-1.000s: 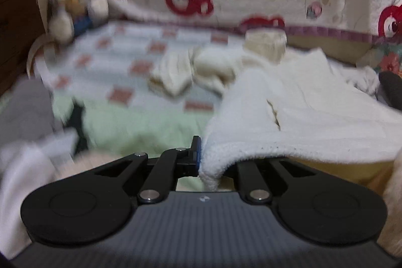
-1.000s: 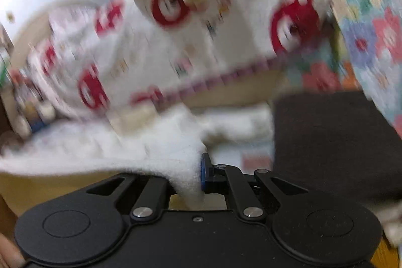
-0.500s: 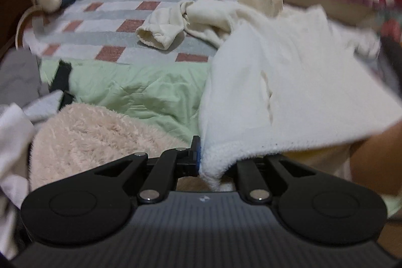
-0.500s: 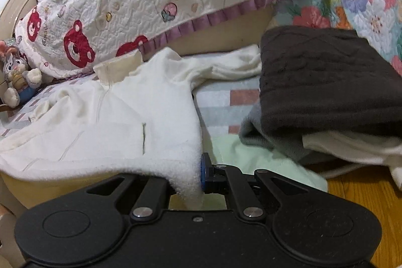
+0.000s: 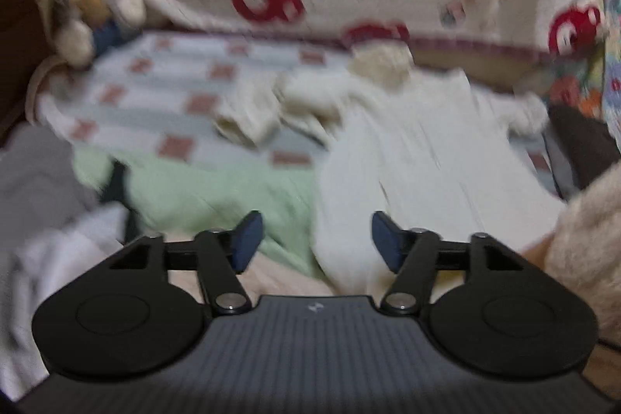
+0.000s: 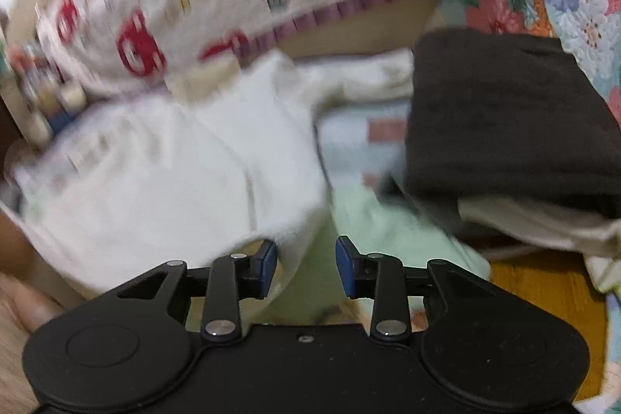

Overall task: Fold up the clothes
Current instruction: 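Open both grippers and release the fleece onto the blanket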

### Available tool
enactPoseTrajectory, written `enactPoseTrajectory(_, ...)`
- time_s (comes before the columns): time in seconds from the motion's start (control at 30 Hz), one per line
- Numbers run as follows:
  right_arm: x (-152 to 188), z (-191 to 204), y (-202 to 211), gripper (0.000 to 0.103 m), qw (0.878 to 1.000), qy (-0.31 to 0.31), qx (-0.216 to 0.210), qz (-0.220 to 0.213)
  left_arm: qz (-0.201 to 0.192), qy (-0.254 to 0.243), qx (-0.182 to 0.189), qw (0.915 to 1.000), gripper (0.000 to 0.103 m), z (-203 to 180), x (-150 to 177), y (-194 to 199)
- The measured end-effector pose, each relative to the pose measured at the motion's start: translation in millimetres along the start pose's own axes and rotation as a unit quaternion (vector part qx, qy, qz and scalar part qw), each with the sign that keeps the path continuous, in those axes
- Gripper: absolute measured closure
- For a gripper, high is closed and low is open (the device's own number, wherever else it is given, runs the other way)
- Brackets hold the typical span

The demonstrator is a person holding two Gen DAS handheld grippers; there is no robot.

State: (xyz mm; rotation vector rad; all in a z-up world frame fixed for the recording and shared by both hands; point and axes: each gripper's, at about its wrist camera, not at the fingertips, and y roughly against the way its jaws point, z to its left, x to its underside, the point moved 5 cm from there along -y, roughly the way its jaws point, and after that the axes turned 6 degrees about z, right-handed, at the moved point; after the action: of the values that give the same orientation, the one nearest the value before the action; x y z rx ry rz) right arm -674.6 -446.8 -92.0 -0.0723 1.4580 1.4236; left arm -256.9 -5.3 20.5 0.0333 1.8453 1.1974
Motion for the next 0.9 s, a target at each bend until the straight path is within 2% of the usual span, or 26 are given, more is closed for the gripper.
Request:
enactPoseTrajectory(0.07, -30, 2, -7, 0.057, 1.0, -0.008, -0.01, -0.024, -0.024, 0.011, -0.016, 0.9995, 0.04, 18, -19, -2)
enactPoseTrajectory(0.17, -99, 28, -22, 0.056, 0.997, -0.001, -0.021, -0.074, -0.038, 0.014, -0.051, 0.9979, 0.04, 39, -57, -38)
enactPoseTrajectory(0.23, -150, 56, -20, 0.056, 0.991, 0.0, -0.051, -0.12, -0.047, 0.029, -0.043, 0.9975, 0.04, 46, -83, -66)
enactPoseTrajectory(0.3, -196, 93, -33, 0.055, 0.99, 0.029, -0.08, -0.114, -0.054, 0.051, -0.022, 0.997, 0.037, 51, -109, -95)
enactPoseTrajectory(0.37, -233, 131, -53, 0.055, 0.988, 0.069, -0.1, -0.096, -0.042, 0.07, -0.009, 0.9966, 0.032, 55, -128, -133)
enactPoseTrajectory(0.43, -243, 176, -96, 0.055, 0.984, 0.137, -0.105, -0.049, -0.02, 0.087, -0.01, 0.996, 0.032, 59, -142, -172)
enactPoseTrajectory(0.5, -246, 221, -141, 0.055, 0.973, 0.207, -0.106, 0.002, 0.012, 0.093, -0.024, 0.9953, 0.032, 64, -151, -214)
enactPoseTrajectory(0.63, -225, 293, -221, 0.055, 0.936, 0.325, -0.112, 0.072, 0.052, 0.097, -0.048, 0.9928, 0.032, 83, -149, -272)
enactPoseTrajectory(0.73, -208, 333, -260, 0.055, 0.916, 0.366, -0.126, 0.108, 0.042, 0.083, -0.058, 0.9939, 0.032, 93, -137, -283)
enactPoseTrajectory(0.8, -199, 349, -281, 0.055, 0.905, 0.387, -0.129, 0.119, 0.029, 0.074, -0.052, 0.9955, 0.032, 97, -124, -287)
enactPoseTrajectory(0.9, -187, 362, -303, 0.056, 0.897, 0.406, -0.128, 0.122, 0.041, 0.053, -0.041, 0.9969, 0.034, 97, -106, -289)
